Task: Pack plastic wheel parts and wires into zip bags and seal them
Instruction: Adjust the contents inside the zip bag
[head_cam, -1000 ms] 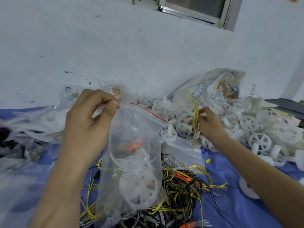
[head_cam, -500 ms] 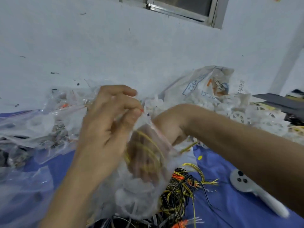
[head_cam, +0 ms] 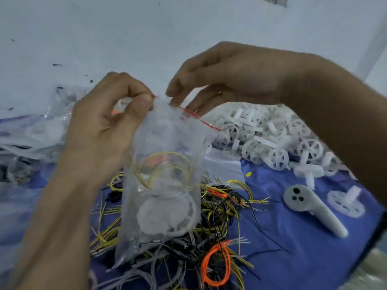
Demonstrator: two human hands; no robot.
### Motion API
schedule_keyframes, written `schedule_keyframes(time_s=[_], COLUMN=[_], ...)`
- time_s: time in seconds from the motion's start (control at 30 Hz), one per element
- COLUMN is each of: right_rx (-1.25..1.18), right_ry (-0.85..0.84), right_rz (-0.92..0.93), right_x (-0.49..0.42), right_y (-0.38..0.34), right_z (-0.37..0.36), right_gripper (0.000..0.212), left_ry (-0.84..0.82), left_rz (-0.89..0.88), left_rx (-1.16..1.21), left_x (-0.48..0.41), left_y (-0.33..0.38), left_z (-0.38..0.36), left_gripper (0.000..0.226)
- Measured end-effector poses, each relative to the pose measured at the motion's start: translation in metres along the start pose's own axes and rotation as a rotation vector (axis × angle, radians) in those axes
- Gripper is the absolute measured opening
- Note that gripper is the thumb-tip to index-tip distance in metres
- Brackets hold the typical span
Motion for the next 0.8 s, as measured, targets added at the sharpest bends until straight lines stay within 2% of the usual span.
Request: schedule_keyframes(time_s=[0.07,0.13,0.2,0.27,0.33,0.5,0.63,0.73,0.8], right_rx=[0.041,0.220,0.459,0.721,0.834,0.951,1.096,1.088,0.991], right_ry=[0.117,-0.023,-0.251,-0.437,-0.518,-0.459,-0.391,-0.403,-0.289], right_rz=[0.046,0.051,0.002,-0.005,-0.020,0.157,0.202,0.250,0.297], right_x=[0.019,0.036,0.050,0.059,0.064,0.067,0.069,0.063,0.062], right_y=[0.010,0.034,0.067,0.099,0.123,0.142,0.146,0.151,0.145], right_z=[-0.002,-0.027,-0.067,-0.109,-0.137,-0.147,-0.151,-0.147,-0.133], right_gripper=[0.019,0.014,0.008,0.015,0.022,0.020,0.019,0.020,0.020], left_ry=[0.019,0.046,0.045,0.024,0.009,-0.022,-0.049,-0.057,-0.044], left_rz=[0.021,0.032,0.053,0.062,0.044,0.014,-0.011,-0.029,-0.039], left_rx=[-0.033,-0.065,-0.041,-0.016,-0.017,-0.042,-0.034,-0.043,-0.044], left_x=[0.001,0.003,0.003,0.002,0.003,0.004,0.004,0.004,0.004], left_y=[-0.005,-0.008,-0.009,-0.007,-0.003,0.008,0.013,0.012,0.010], left_z=[0.004,0.006,0.005,0.002,-0.001,-0.007,-0.007,-0.006,-0.006], left_gripper=[0.011,0.012,0.014,0.013,0.010,0.012,0.012,0.012,0.013])
Point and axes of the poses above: each hand's wrist, its own x-axis away from the middle knuckle, its own z-axis out of the back of the hand, y = z × x, the point moved 3 cm from there along -x, towards the middle knuckle, and after that the axes turned 6 degrees about -y, right-handed, at the moved point
